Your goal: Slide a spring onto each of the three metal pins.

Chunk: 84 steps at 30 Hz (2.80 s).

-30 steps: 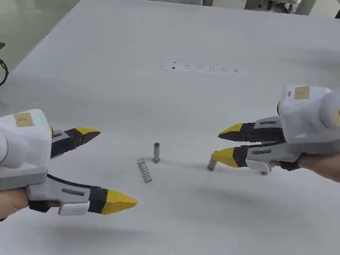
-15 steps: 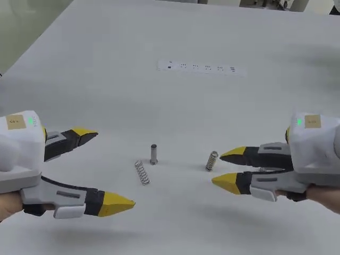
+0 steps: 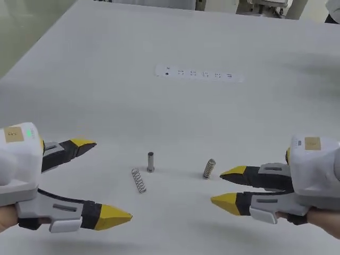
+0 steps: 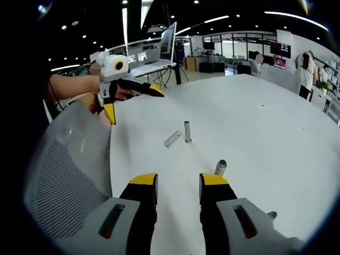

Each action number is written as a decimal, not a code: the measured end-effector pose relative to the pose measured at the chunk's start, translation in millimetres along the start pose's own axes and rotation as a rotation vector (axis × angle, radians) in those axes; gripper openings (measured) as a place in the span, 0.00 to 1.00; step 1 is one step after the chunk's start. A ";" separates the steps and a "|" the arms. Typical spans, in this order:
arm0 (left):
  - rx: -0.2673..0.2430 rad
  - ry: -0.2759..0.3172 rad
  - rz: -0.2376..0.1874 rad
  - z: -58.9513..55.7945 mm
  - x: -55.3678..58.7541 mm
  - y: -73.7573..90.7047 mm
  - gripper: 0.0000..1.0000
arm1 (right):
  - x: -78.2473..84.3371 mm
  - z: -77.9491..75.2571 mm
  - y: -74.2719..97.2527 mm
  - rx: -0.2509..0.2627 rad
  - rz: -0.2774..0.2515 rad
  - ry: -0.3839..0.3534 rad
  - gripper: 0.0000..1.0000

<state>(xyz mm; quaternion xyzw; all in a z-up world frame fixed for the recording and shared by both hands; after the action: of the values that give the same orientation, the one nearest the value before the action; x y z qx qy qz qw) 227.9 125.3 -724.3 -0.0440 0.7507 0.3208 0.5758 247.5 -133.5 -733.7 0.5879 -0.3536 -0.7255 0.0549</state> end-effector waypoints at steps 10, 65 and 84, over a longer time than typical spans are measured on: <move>-0.024 0.012 -0.003 2.2 2.9 9.3 0.97 | -13.1 13.2 -20.8 -0.057 0.015 -0.011 0.31; -0.055 0.058 0.006 -0.3 19.1 21.0 0.94 | -35.7 30.7 -149.5 0.079 0.198 -0.211 0.20; -0.051 0.063 0.014 -1.9 22.4 20.5 0.94 | -26.7 35.9 -157.7 0.083 0.238 0.040 0.08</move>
<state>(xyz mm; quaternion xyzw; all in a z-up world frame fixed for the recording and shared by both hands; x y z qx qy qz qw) 209.9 147.2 -735.2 -0.0635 0.7603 0.3421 0.5486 276.6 13.2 -800.9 0.5579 -0.4492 -0.6868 0.1234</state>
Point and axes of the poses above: the centre of the closed fingertips' face, and the gripper's own axes: y roughly backward along the fingers, z roughly to its left, x roughly out of its underside, the point moved 7 cm from there along y, roughly backward along the fingers, and after that the axes turned 6 degrees about x, right-handed, at the moved point
